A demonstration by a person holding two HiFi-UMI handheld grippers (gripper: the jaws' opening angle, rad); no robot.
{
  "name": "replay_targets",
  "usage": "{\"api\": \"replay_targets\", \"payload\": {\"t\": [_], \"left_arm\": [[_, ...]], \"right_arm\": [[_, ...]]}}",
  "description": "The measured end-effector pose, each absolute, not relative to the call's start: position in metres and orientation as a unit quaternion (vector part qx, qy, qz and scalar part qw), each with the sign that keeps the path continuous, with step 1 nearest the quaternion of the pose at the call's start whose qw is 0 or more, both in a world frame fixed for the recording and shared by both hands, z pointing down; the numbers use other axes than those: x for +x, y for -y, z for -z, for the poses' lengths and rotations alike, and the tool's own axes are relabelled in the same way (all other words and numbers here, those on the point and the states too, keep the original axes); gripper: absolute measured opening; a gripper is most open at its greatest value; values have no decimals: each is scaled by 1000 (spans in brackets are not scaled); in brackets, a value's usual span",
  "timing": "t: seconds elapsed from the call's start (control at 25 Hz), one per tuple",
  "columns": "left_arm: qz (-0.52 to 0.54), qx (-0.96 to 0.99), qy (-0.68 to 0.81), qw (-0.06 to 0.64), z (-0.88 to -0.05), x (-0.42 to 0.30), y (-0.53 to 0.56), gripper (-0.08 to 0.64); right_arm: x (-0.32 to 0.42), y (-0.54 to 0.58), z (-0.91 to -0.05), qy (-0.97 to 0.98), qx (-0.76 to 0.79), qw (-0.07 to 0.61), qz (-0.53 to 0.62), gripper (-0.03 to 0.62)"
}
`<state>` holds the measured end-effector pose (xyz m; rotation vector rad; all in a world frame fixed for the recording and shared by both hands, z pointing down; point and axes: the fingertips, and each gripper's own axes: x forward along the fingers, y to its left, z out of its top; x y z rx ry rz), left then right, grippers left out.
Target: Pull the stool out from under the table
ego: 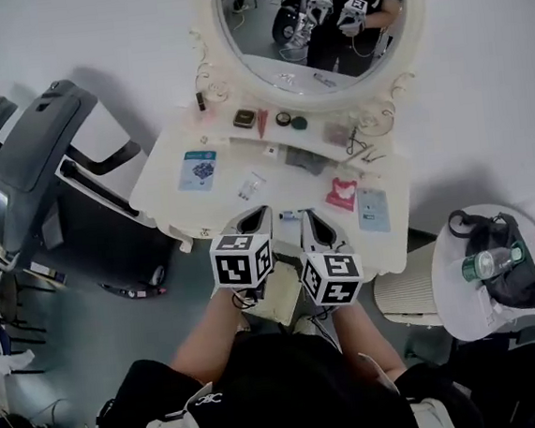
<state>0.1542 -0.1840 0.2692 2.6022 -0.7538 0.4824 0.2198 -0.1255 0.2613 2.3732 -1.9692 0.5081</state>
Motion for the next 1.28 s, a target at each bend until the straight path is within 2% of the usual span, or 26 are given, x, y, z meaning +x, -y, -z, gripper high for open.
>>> {"api": "replay_targets", "payload": {"t": [0.24,1.28], "left_arm": [[-146,947,253,133,-223,170,171,3],[-162,952,230,123,-225,174,172,3]], "right_arm": [[249,115,-211,611,782,-24,-116,8],[238,120,-214,623,772,-14,-130,8]]}}
